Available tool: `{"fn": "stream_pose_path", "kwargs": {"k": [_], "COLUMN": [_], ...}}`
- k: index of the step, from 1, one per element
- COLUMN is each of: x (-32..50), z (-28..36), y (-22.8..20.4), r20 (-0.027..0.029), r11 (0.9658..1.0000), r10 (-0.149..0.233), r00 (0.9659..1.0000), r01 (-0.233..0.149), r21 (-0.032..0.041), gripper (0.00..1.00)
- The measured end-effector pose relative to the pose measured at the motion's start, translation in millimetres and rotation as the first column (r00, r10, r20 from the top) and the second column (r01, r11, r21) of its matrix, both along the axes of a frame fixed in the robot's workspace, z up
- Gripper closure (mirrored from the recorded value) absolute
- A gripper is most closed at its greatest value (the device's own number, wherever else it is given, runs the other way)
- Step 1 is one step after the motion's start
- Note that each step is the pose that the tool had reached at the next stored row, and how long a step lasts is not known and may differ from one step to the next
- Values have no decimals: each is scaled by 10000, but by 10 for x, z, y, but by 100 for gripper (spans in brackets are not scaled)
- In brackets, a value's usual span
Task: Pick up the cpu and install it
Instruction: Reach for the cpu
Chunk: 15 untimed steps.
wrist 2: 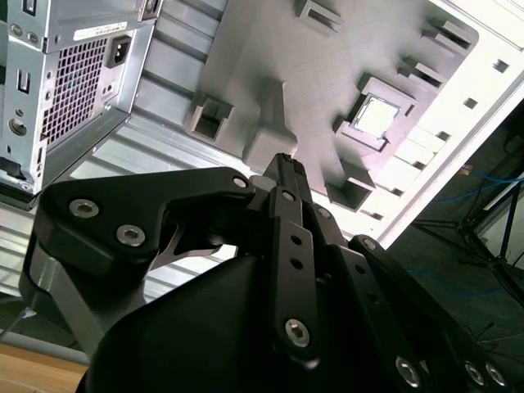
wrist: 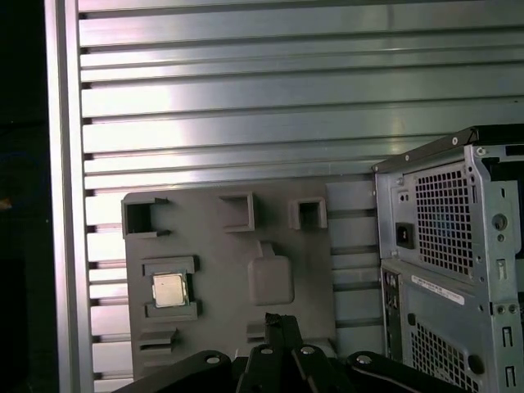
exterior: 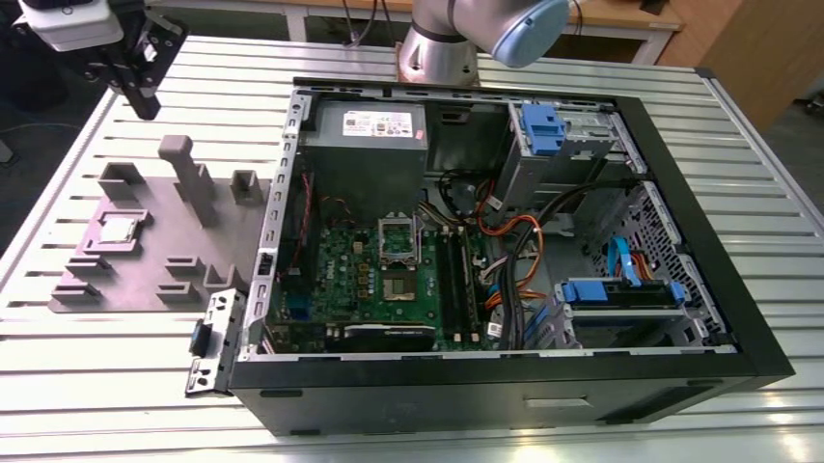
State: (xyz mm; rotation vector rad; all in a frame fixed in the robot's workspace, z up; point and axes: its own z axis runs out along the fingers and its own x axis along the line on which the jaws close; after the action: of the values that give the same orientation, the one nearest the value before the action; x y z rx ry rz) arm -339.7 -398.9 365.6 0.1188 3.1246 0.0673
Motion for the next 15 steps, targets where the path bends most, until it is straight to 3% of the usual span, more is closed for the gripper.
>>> {"fn": "stream_pose_path", "kwargs": {"k": [15], "x": [-34], "z": [-2], "y": [0], "r20": [-2], "r11": [10000], "r10": [0], "r00": [10000], "r01": [0], "r21": [-1], "gripper": [89]}}
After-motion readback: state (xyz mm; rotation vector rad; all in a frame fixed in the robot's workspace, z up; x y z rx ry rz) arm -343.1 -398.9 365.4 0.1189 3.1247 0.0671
